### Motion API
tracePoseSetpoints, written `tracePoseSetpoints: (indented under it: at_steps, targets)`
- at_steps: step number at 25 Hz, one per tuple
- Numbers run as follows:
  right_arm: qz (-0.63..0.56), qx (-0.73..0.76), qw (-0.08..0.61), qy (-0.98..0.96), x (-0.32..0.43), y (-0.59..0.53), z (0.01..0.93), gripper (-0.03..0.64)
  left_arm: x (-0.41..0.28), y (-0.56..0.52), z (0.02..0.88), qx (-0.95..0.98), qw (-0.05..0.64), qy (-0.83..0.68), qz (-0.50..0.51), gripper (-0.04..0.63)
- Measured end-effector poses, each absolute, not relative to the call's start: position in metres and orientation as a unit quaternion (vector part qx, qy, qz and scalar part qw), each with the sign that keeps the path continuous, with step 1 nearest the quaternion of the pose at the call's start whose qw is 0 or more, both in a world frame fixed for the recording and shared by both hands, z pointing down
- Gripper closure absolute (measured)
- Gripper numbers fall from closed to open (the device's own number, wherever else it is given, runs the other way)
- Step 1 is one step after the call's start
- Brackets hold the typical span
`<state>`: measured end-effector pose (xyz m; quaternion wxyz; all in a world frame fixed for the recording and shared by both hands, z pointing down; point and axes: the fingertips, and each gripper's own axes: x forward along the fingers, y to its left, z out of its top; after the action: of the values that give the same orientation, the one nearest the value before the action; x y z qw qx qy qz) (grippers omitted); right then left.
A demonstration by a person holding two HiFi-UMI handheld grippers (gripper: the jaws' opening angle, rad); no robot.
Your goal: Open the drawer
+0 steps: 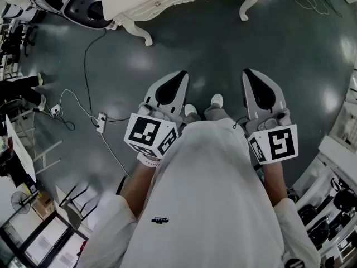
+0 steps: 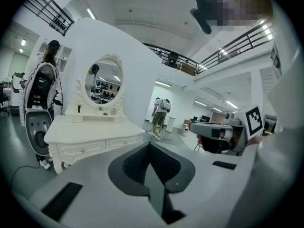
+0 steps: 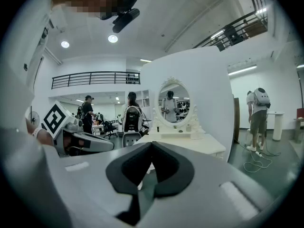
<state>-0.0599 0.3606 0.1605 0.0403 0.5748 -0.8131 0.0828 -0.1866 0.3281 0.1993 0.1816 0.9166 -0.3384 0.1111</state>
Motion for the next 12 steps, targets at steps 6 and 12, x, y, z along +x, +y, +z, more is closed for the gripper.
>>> tracePoseSetpoints:
  at_steps: [6, 12]
  targets:
    - [0.096, 0.569, 0.039, -0.816, -0.033, 0.392, 0.154, 0.606, -0.161, 0.359, 0.181, 0.907, 0.2, -0.358, 0.093, 0.586]
    - [0.091, 0.573, 0.038, -0.814, -0.009, 0.424, 0.16, 0.604, -0.135, 0.381, 0.181, 0.912, 0.193, -0.351, 0.09, 0.586]
